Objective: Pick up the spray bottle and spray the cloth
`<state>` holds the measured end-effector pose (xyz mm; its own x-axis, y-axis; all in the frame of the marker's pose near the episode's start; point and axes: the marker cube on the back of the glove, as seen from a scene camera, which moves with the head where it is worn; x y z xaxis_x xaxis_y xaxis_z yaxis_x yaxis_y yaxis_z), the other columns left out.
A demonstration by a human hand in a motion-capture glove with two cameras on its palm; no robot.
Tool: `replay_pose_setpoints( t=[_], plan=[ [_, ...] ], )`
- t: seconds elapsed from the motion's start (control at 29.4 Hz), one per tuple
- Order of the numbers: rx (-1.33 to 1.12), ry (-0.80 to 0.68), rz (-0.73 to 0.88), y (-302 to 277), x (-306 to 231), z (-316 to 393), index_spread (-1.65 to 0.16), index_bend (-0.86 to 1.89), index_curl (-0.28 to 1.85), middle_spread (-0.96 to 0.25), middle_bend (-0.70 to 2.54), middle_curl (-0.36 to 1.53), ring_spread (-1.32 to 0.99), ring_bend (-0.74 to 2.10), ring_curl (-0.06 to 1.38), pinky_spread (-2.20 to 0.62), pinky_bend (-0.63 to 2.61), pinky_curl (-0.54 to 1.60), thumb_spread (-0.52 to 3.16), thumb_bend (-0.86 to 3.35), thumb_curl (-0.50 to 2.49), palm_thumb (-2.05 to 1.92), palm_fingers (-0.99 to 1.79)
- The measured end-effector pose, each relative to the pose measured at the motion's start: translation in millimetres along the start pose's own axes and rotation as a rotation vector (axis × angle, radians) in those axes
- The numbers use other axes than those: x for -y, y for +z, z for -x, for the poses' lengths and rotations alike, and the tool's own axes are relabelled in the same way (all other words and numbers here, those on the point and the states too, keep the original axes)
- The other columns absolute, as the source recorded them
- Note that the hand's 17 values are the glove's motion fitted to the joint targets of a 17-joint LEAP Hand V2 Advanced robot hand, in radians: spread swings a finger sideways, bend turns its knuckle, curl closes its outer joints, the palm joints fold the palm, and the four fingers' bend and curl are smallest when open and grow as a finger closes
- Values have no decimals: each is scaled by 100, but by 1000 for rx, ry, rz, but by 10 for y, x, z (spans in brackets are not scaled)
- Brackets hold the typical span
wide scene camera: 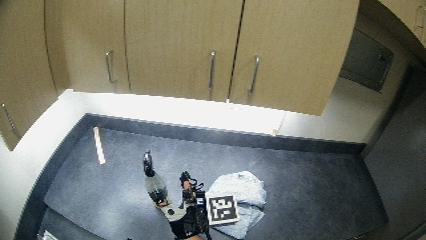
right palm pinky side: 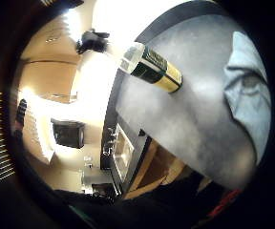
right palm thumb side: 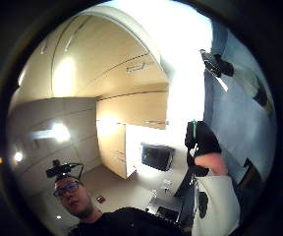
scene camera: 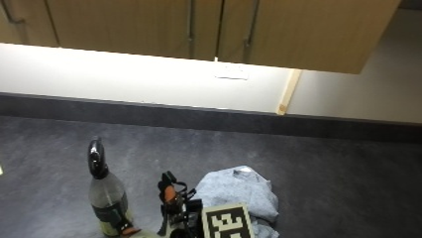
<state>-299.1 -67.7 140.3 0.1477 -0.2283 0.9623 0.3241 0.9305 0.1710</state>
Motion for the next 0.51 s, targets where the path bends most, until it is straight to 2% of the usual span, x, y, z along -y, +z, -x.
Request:
replay_pose_setpoints(
  t=[0.07,0.27,0.51],
  plan=[
    [51,6,13,103,-105,23,-33,13,28,9,20,41,12,27,44,15,40,39,97,-2,58,93,14],
    [-30,56,171,309,-459,362,-33,13,26,11,21,41,13,30,44,16,39,37,98,-2,58,93,15],
    [-17,64,261,550,-565,346,-34,13,26,12,21,40,14,31,43,16,40,36,99,-2,57,92,15]
  ],
)
